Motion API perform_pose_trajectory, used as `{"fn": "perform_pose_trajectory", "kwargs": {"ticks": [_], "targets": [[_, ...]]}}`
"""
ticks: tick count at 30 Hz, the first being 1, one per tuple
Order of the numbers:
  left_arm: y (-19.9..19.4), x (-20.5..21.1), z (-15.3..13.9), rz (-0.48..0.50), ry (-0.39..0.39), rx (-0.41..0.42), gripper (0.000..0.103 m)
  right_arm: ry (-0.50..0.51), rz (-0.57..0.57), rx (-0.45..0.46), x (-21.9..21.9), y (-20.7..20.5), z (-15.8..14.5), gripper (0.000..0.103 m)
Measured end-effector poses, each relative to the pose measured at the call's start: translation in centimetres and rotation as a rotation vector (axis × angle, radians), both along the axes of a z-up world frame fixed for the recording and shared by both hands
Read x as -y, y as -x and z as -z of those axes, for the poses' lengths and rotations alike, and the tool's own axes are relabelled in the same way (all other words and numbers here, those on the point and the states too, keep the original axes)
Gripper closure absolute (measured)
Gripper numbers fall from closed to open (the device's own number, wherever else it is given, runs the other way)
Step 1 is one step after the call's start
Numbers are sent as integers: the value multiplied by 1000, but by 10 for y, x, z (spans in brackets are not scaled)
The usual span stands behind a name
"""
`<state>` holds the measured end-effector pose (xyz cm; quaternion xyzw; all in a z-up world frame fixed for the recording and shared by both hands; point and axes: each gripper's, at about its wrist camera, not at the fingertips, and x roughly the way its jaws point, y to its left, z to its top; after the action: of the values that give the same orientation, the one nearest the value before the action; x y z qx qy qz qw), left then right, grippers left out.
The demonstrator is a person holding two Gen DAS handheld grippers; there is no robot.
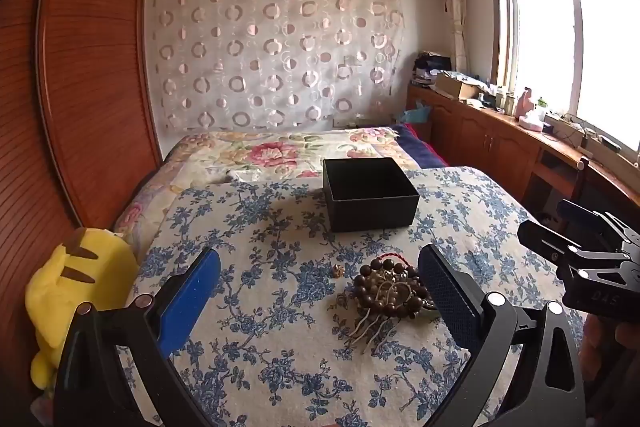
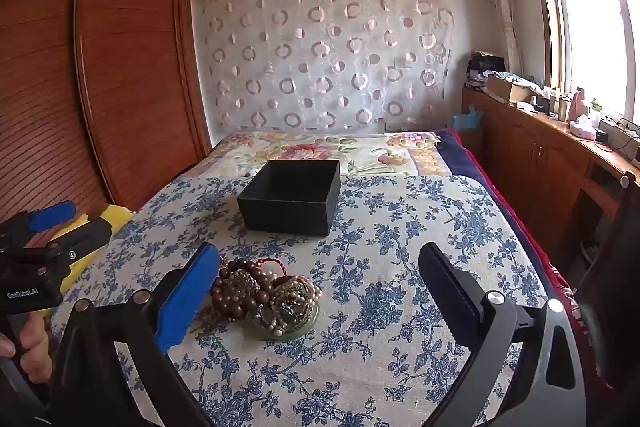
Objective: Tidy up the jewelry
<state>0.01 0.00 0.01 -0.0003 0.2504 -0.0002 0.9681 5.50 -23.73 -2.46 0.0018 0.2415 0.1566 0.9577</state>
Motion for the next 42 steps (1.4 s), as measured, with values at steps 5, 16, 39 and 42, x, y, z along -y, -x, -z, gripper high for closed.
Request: {"fn": "perform_pose_trajectory", "kwargs": {"ticks": [5, 16, 39, 42], "targets": [[0, 0, 0, 0, -5, 3, 7, 11, -3, 6, -1, 1, 0, 2], [1, -1, 1, -2, -1, 9, 7, 6, -3, 7, 0, 2, -2, 2], [2, 1, -2, 1, 0, 13, 7, 2, -4, 11, -1, 2, -5, 2], [2, 1, -2, 0, -1, 13, 7, 2, -4, 11, -1, 1, -6, 2]]}}
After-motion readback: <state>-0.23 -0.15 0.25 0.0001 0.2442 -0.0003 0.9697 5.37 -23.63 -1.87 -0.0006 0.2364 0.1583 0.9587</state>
